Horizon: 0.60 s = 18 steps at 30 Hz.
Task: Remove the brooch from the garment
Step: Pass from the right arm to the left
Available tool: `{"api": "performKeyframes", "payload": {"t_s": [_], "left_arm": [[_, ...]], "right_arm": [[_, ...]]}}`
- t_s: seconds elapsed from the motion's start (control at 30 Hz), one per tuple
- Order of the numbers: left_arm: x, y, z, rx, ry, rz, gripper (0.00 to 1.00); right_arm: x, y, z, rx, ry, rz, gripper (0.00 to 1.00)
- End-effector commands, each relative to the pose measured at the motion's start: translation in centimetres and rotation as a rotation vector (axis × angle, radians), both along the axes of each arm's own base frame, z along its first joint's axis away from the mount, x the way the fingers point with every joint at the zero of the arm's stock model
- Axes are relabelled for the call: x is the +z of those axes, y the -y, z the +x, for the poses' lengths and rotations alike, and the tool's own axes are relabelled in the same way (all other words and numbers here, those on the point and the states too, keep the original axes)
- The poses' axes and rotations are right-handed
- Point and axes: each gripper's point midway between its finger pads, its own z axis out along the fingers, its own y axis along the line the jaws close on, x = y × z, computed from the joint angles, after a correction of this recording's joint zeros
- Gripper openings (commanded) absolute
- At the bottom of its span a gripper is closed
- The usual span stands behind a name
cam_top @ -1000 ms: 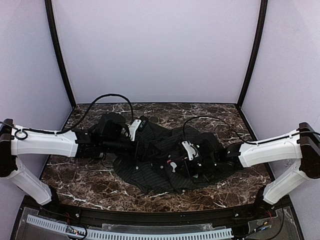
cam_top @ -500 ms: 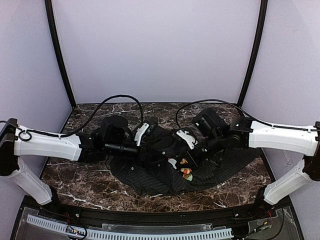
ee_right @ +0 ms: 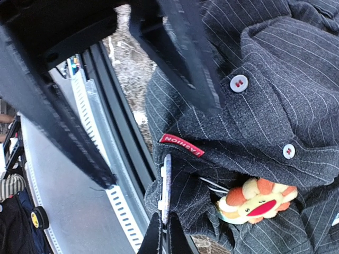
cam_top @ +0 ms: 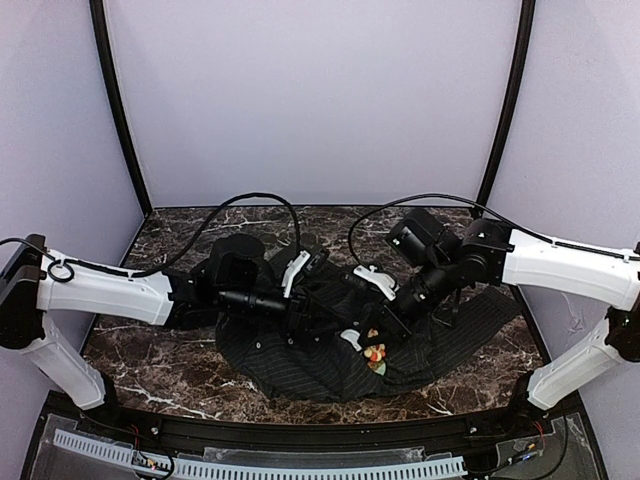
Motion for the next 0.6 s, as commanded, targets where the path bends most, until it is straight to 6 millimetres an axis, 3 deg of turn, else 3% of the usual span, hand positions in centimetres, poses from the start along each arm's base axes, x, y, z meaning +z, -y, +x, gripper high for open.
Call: {"api": "performKeyframes", "payload": {"t_s": [0.0, 0.43, 0.57], "left_arm": [[0.5, 0.4, -0.9, -0.037, -0.018, -0.044, 0.51], [0.7, 0.9, -2.0, -0.092, -0.044, -0.075, 0.49], [0.4, 1.2, -2.5, -0.112, -0.057, -0.075, 0.43]], "right_arm": [[3.1, -0.9, -0.9, 0.052, 0.010, 0.122, 0.00], [3.8, -0.8, -0.4, 0.045, 0.012, 0.174, 0.00], [3.8, -0.7, -0.3, 0.045, 0.009, 0.178, 0.00]]}}
